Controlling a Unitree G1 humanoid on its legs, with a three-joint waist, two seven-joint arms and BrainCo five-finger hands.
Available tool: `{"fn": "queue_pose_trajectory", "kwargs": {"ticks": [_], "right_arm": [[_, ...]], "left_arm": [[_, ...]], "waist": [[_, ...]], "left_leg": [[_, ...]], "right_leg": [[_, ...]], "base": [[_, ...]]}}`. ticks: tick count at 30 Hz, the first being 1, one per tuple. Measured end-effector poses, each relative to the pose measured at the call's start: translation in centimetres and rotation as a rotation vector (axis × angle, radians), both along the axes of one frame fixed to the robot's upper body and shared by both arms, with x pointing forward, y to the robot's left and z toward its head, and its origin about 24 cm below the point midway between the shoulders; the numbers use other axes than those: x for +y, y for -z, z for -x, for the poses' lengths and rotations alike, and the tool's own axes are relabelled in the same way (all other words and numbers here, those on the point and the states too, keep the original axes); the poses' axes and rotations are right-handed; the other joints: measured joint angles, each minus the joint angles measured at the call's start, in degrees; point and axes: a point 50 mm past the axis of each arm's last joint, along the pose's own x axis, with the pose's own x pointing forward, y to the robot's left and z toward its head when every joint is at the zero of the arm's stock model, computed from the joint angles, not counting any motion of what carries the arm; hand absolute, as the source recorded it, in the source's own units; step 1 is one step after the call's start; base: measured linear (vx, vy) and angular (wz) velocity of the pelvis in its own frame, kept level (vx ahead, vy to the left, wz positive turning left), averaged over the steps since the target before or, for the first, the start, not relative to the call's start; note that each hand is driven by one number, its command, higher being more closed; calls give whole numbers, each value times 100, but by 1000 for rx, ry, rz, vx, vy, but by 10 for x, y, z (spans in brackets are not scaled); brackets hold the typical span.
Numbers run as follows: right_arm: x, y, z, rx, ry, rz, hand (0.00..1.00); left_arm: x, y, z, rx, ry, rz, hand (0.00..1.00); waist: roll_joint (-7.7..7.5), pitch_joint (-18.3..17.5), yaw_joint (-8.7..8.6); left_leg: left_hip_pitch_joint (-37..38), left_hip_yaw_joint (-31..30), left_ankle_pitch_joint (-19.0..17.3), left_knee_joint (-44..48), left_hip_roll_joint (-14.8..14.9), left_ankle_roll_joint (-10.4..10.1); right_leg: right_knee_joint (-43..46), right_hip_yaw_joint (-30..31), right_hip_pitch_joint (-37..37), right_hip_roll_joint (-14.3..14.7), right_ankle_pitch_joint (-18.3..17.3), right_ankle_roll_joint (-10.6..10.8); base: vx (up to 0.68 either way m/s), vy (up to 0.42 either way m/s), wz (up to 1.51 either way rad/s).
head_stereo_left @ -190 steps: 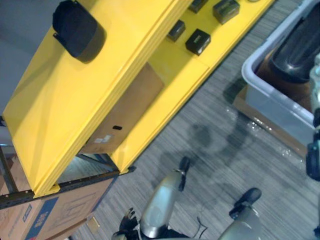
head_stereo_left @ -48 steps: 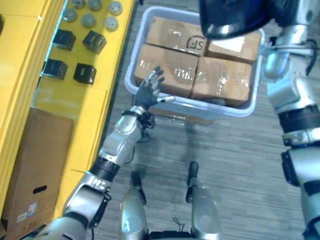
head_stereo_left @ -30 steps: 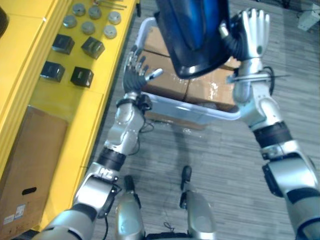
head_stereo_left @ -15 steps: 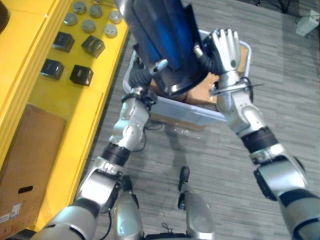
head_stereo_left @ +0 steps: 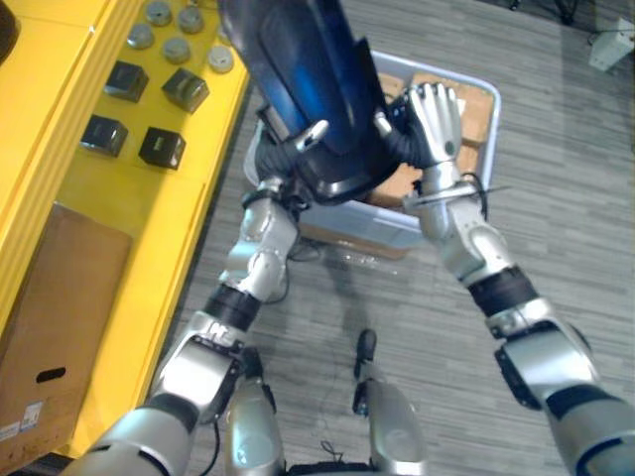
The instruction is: Walk over and take plastic housings, then place them on the shelf
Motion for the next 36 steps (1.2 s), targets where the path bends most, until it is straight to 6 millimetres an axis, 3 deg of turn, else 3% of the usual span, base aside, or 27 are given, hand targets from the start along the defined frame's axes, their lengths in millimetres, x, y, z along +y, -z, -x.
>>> {"fn": "queue_pose_trajectory", "kwargs": {"ticks": [8,9,18,22,25,29,31,36], "right_arm": [[4,27,9,59,-43,-55,100],[4,30,10,64,-43,-61,0],[6,70,32,193,-181,-164,0],[7,76,39,258,-281,-288,0],[13,67,50,253,-396,-387,0],[25,31,75,130,-621,-542,0],[10,4,85,24,-690,-651,0],[-32,-21,93,-70,-759,-883,0]], "left_arm": [[2,26,8,54,-8,30,100],[2,27,9,52,-9,21,100],[8,38,20,25,-75,-84,100],[9,28,24,-29,-161,-156,100],[11,24,29,-76,-275,-248,100],[18,23,37,-123,-462,-353,100],[21,28,40,-99,-548,-389,100],[51,48,45,-4,-769,-476,100]], "waist": [[-14,-71,10],[-18,-80,11],[-105,-639,15],[-156,-778,24],[-161,-874,25],[-144,-1023,13],[-142,-1147,-24],[-119,-1365,-99]], "left_leg": [[117,-1,-2,-23,5,-1],[130,-2,-2,-24,5,-1],[413,21,3,-241,24,-22],[453,21,5,-246,22,-24],[514,28,14,-291,20,-40],[713,167,54,-468,15,-74],[782,203,55,-492,13,-75],[1012,411,53,-618,-5,-78]], "right_leg": [[-206,-20,215,30,77,3],[-206,-21,229,30,78,2],[-393,-50,499,84,85,6],[-406,-46,545,81,85,6],[-495,-44,621,92,95,4],[-501,4,642,100,94,6],[-501,27,677,103,92,8],[-501,196,713,99,79,29]], "base": [[0,0,0],[0,0,0],[12,3,0],[0,0,0],[-26,10,0],[-1,0,-13],[21,15,-8],[14,13,-18]]}}
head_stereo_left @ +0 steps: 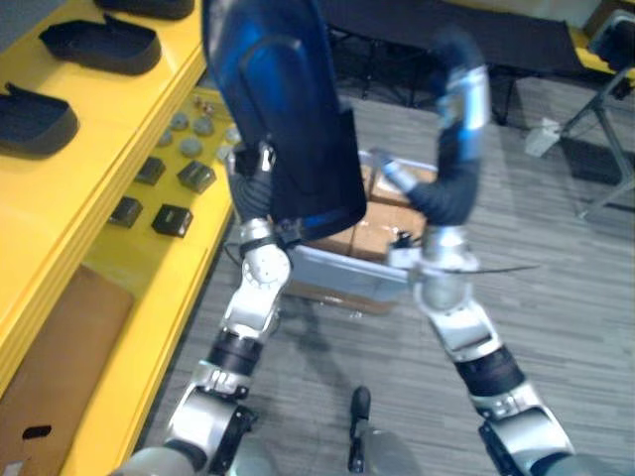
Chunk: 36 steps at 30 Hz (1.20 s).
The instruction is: Walk over and take plastic housings, then place them on the shelf
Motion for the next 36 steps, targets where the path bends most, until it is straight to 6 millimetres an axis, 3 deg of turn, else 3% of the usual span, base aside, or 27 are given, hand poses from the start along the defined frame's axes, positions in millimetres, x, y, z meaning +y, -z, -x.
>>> {"fn": "queue_pose_trajectory", "kwargs": {"ticks": [3,6,8,9,11,13,16,18,23,25,29,33,36], "right_arm": [[-25,3,5,22,2,-130,0],[-63,30,11,131,94,-256,0],[-102,67,20,279,165,-398,0],[-111,79,23,324,188,-428,0],[-134,128,35,517,262,-487,0],[-143,180,56,715,268,-548,0],[-139,232,81,893,236,-634,0],[-137,251,93,965,234,-649,0],[-126,266,103,1013,182,-640,0],[-120,265,100,1012,140,-610,0],[-93,246,72,961,-20,-497,0],[-41,224,31,934,-242,-349,0],[-4,214,0,933,-371,-233,0]], "left_arm": [[17,13,7,40,-117,0,100],[30,33,18,94,-190,27,100],[45,53,31,136,-249,73,100],[50,58,35,142,-268,90,100],[63,70,51,132,-306,160,100],[67,74,63,99,-293,211,100],[70,75,80,51,-248,240,100],[69,81,89,60,-229,255,100],[74,92,113,77,-209,327,100],[77,86,119,47,-213,332,100],[88,67,137,-18,-289,270,100],[118,44,171,-78,-471,141,100],[148,43,206,-51,-657,66,100]], "waist": [[-1,-78,-80],[22,-227,-96],[60,-363,-117],[74,-393,-151],[106,-442,-246],[141,-461,-299],[162,-455,-397],[200,-437,-390],[304,-373,-355],[311,-369,-230],[393,-327,1],[500,-356,544],[506,-353,1125]], "left_leg": [[59,54,0,-37,-2,0],[110,106,0,-103,-10,-2],[210,207,4,-218,-23,-10],[219,214,4,-228,-29,-10],[291,278,-1,-287,-54,-14],[296,309,-4,-358,-73,-16],[267,320,-107,-234,-65,-11],[174,280,-322,146,13,-5],[96,136,-669,672,26,53],[95,-2,-686,672,-41,80],[58,-511,-683,670,-198,97],[-322,-1309,-616,735,-390,163],[-343,-1729,-570,738,-502,170]], "right_leg": [[0,51,1,4,-10,15],[0,92,0,6,-35,49],[1,160,-6,9,-67,90],[1,172,-6,7,-73,98],[1,259,-7,2,-83,108],[1,275,-10,-8,-108,134],[97,314,-45,-25,-200,184],[398,350,-107,-23,-381,184],[893,315,-105,-132,-668,249],[898,214,-14,-213,-698,268],[888,-344,368,-399,-853,333],[792,-1148,675,-526,-917,389],[590,-1628,1029,-523,-916,391]], "base": [[-12,10,-9],[3,13,-7],[35,12,-13],[41,17,-10],[38,20,-13],[12,15,-8],[6,15,-3],[3,43,-3],[-3,68,11],[-4,57,29],[15,21,66],[46,4,105],[80,0,70]]}}
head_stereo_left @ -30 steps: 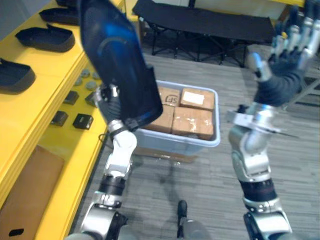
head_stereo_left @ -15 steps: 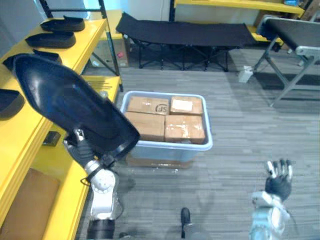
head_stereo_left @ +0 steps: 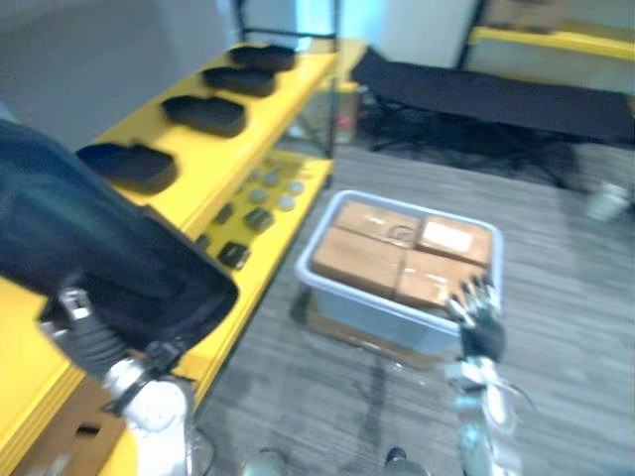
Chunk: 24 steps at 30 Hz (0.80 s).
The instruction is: Walk over and take plastic housings, then place them on the shelf
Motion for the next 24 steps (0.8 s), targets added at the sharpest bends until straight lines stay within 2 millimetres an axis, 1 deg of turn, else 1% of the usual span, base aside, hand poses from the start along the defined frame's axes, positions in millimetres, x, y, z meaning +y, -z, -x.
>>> {"fn": "queue_pose_trajectory", "kwargs": {"ticks": [2,3,4,5,6,8,9,10,11,12,13,14,15,16,17,18,19,20,21,22,23,24], "right_arm": [[16,-4,-11,-13,-69,27,0],[30,-7,-14,-31,-140,33,0],[46,-11,-15,-51,-223,46,0],[55,-13,-14,-52,-268,54,0],[74,-14,-12,-49,-355,69,0],[102,-11,-5,-24,-479,116,0],[108,-10,-3,-17,-505,137,0],[118,-10,0,-10,-549,177,0],[121,-8,2,17,-570,189,0],[121,-7,2,29,-568,193,0],[117,-6,1,41,-553,203,0],[111,-6,0,44,-537,208,0],[96,-5,-2,53,-492,215,0],[89,-4,-3,61,-459,216,0],[70,-2,-1,81,-371,207,0],[56,4,1,111,-304,201,0],[52,6,2,121,-286,205,0],[48,5,1,114,-270,218,0],[49,4,1,107,-271,216,0],[50,0,1,74,-278,214,0],[50,-2,2,56,-276,218,0],[49,-4,2,24,-272,241,0]], "left_arm": [[10,3,19,54,-93,-19,100],[15,5,32,102,-161,-46,100],[20,5,44,150,-214,-74,100],[22,6,49,166,-236,-77,100],[24,8,58,186,-270,-76,100],[26,6,67,201,-311,-106,100],[27,4,68,204,-320,-122,100],[29,1,71,198,-334,-147,100],[30,-2,72,184,-338,-168,100],[30,-3,73,182,-339,-175,100],[31,-5,72,170,-334,-180,100],[31,-6,70,159,-323,-180,100],[31,-9,66,135,-298,-190,100],[31,-11,64,118,-280,-190,100],[33,-14,58,94,-237,-190,100],[33,-14,56,85,-197,-179,100],[33,-14,55,74,-185,-168,100],[33,-14,57,75,-176,-164,100],[32,-15,56,76,-165,-167,100],[27,-17,50,67,-121,-176,100],[24,-19,48,59,-98,-187,100],[18,-25,42,34,-47,-218,100]], "waist": [[-14,-9,320],[-36,-21,521],[-86,-49,651],[-111,-64,719],[-151,-88,834],[-244,-135,1016],[-273,-153,1030],[-311,-176,1031],[-374,-208,1037],[-387,-218,1039],[-426,-247,1003],[-403,-235,974],[-391,-211,920],[-417,-220,863],[-475,-207,798],[-531,-201,836],[-577,-200,880],[-616,-166,915],[-636,-155,911],[-655,-139,902],[-659,-132,860],[-680,-120,822]], "left_leg": [[-10,-267,0,-11,-88,1],[-39,-414,-1,-28,-143,1],[-95,-527,-1,-35,-187,1],[-110,-573,-1,-42,-196,1],[-116,-601,-1,-50,-207,1],[-83,-638,-2,-90,-222,0],[-84,-665,-4,-90,-228,-1],[-89,-729,-10,-88,-253,2],[-98,-746,-39,-62,-303,35],[-146,-745,-68,-1,-343,50],[-342,-842,-170,260,-403,93],[-438,-895,-228,409,-427,128],[-657,-913,-310,655,-466,225],[-790,-852,-312,748,-449,249],[-962,-576,-224,840,-359,277],[-969,-496,-127,833,-408,215],[-968,-498,-119,806,-460,231],[-997,-583,-71,751,-583,288],[-1001,-608,-37,702,-620,304],[-1030,-711,52,592,-692,317],[-1057,-783,93,548,-720,319],[-1062,-886,184,421,-757,317]], "right_leg": [[-104,-264,215,-7,-2,2],[-167,-411,314,-9,-2,3],[-212,-551,367,-8,-8,10],[-221,-603,377,-7,-10,12],[-231,-658,411,-3,-10,12],[-261,-688,467,-2,-12,9],[-261,-712,475,-4,-16,5],[-258,-815,515,-10,-34,-6],[-224,-891,540,-57,-121,-28],[-182,-967,551,-98,-197,-11],[-99,-1134,611,-130,-288,49],[-60,-1244,655,-129,-321,46],[-30,-1540,761,-127,-357,76],[-28,-1724,827,-121,-369,82],[0,-2084,990,-135,-386,103],[103,-2242,1056,-231,-387,103],[183,-2234,1037,-305,-388,99],[371,-2218,1009,-428,-389,86],[440,-2206,987,-468,-391,78],[608,-2165,914,-535,-382,63],[669,-2137,900,-545,-375,54],[819,-1974,834,-582,-370,47]], "base": [[107,6,78],[93,15,74],[78,11,58],[72,10,40],[56,12,20],[59,17,13],[35,8,15],[0,12,17],[-6,19,19],[-11,44,31],[-16,50,41],[-27,59,81],[-37,61,93],[-22,57,147],[30,84,148],[59,101,120],[81,183,73],[44,138,36],[27,130,51],[-6,39,43],[-23,45,55],[-24,9,45]]}}
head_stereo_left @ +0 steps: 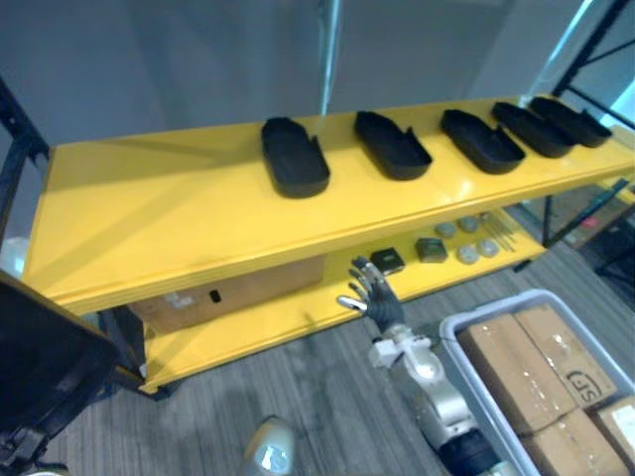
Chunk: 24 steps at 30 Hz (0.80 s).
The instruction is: Walk over and take plastic housings, then place them on the shelf
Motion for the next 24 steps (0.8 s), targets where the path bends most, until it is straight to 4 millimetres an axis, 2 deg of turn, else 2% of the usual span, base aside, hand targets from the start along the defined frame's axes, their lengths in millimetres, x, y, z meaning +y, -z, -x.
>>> {"fn": "queue_pose_trajectory", "kwargs": {"ticks": [1,5,6,7,8,9,11,12,13,14,16,18,22,24], "right_arm": [[-1,-2,1,-14,6,4,0],[-13,-5,8,-63,60,-2,0],[-16,-6,8,-76,79,14,0],[-18,-9,6,-95,94,33,0],[-20,-17,0,-145,100,62,0],[-21,-23,-3,-174,102,81,0],[-33,-48,-17,-293,158,99,0],[-37,-52,-19,-310,178,99,0],[-45,-61,-22,-347,217,125,0],[-54,-65,-23,-363,253,155,0],[-61,-68,-23,-376,283,163,0],[-67,-74,-22,-400,305,163,0],[-78,-83,-23,-432,354,155,0],[-79,-82,-22,-434,347,156,0]], "left_arm": [[-3,-4,-3,-10,28,-17,100],[-16,-26,-20,-15,227,-170,100],[-19,-30,-26,-8,288,-204,100],[-22,-32,-31,-9,327,-218,100],[-24,-34,-36,-22,370,-218,100],[-24,-33,-37,-24,388,-205,100],[-25,-30,-39,-31,438,-176,100],[-25,-31,-40,-38,455,-173,100],[-28,-30,-44,-78,513,-149,100],[-33,-30,-48,-96,574,-146,100],[-38,-35,-52,-118,638,-191,100],[-42,-43,-58,-136,685,-237,100],[-51,-57,-79,-200,771,-295,100],[-49,-55,-81,-213,746,-262,100]], "waist": [[-14,8,-8],[34,79,-232],[105,139,-300],[91,162,-319],[62,270,-309],[86,335,-300],[309,548,-296],[324,572,-297],[459,739,-342],[575,838,-454],[571,878,-612],[587,970,-637],[496,1227,-831],[499,1296,-961]], "left_leg": [[7,-56,37,-45,-15,-3],[122,-592,387,-430,-144,-3],[185,-748,527,-604,-100,-6],[188,-814,612,-705,-99,-36],[183,-776,690,-743,-110,-77],[183,-743,707,-729,-105,-106],[114,-510,839,-844,113,-228],[70,-449,857,-902,145,-215],[75,-325,993,-1031,241,-203],[81,-220,1084,-1182,363,-156],[92,105,1164,-1436,502,-84],[90,208,1335,-1421,534,-119],[70,553,1403,-1491,432,-164],[69,660,1414,-1514,382,-151]], "right_leg": [[72,119,-16,-5,8,-12],[835,1041,-213,-42,71,-105],[1101,1319,-334,-23,-178,-311],[1109,1439,-412,76,-605,-397],[919,1512,-544,189,-786,-522],[897,1464,-501,187,-869,-530],[562,1701,-615,403,-990,-312],[477,1711,-688,409,-1069,-194],[378,1778,-733,435,-1133,36],[429,1814,-871,464,-1164,-53],[534,1973,-1126,454,-1164,-72],[659,2136,-1283,449,-1163,-70],[787,2495,-1610,234,-1052,61],[812,2616,-1691,164,-1017,116]], "base": [[-30,3,52],[-6,-39,70],[-15,-97,59],[-62,-144,41],[-113,-144,8],[-164,-125,-31],[-212,-70,-60],[-242,-89,-58],[-267,-80,-38],[-260,-59,-27],[-188,1,-30],[-72,21,-45],[-11,53,-30],[22,36,-21]]}}
